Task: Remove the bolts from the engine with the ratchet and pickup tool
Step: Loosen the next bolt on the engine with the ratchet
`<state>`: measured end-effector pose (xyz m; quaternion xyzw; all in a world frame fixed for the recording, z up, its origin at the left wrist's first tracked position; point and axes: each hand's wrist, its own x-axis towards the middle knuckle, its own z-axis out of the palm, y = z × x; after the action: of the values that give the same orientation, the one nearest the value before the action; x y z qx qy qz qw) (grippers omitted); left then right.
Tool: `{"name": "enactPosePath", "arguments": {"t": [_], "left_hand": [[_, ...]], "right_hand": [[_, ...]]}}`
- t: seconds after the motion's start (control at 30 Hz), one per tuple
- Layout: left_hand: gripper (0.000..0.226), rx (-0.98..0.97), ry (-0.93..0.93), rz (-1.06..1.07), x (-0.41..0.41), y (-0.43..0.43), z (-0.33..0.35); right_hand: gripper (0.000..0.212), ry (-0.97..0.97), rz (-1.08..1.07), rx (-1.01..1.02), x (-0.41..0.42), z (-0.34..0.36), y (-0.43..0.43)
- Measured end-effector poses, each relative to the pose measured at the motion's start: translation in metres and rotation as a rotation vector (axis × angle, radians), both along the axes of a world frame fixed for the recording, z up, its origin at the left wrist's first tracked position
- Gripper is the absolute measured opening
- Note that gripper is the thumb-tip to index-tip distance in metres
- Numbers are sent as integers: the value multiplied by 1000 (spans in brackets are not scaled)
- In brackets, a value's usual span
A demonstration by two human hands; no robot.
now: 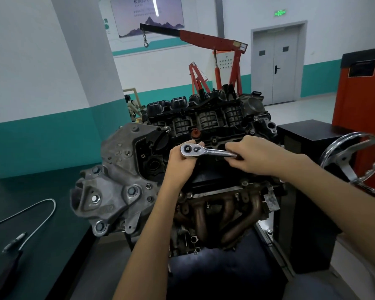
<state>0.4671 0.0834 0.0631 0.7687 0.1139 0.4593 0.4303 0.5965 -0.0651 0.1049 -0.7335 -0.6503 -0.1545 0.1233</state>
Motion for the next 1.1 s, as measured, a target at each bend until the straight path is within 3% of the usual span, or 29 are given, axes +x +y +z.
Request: {"name": "enactPosePath", "arguments": {"t": [0.1, 0.23, 0.3, 0.4, 0.47, 0.6, 0.67, 0.73, 0.83, 1.0, 1.1], "left_hand": [[46, -51, -114, 11, 2, -5, -8], [50, -91, -183, 98, 13, -10, -8], [50, -96, -157, 143, 15, -9, -8], [50, -69, -122, 151, 10, -6, -8], [53, -43, -87, 127, 6, -1, -9], [57, 24, -17, 75, 7, 0, -3], [57, 79, -12, 63, 8, -3, 0], [57, 59, -55, 70, 8, -3, -1], [50, -82, -160, 104, 11, -4, -6], [47, -77, -176, 228, 22, -11, -9], [49, 25, -137, 248, 19, -8, -8]], "right_hand": [[21, 249, -55, 88, -14, -24, -2], [24, 869, 20, 239, -76, -86, 4], [20, 1043, 36, 311, -106, -107, 16], [22, 920, 17, 311, -106, -107, 21], [28, 734, 25, 210, -79, -93, 13], [8, 272, -27, -53, -6, -32, -4], [9, 71, -43, -80, 14, 1, -6], [12, 8, -52, -41, 16, 11, -3], [14, 178, -110, 65, -5, -30, 0], [24, 857, -55, 359, -93, -109, 13], [11, 1039, 4, 410, -125, -120, 30]]}}
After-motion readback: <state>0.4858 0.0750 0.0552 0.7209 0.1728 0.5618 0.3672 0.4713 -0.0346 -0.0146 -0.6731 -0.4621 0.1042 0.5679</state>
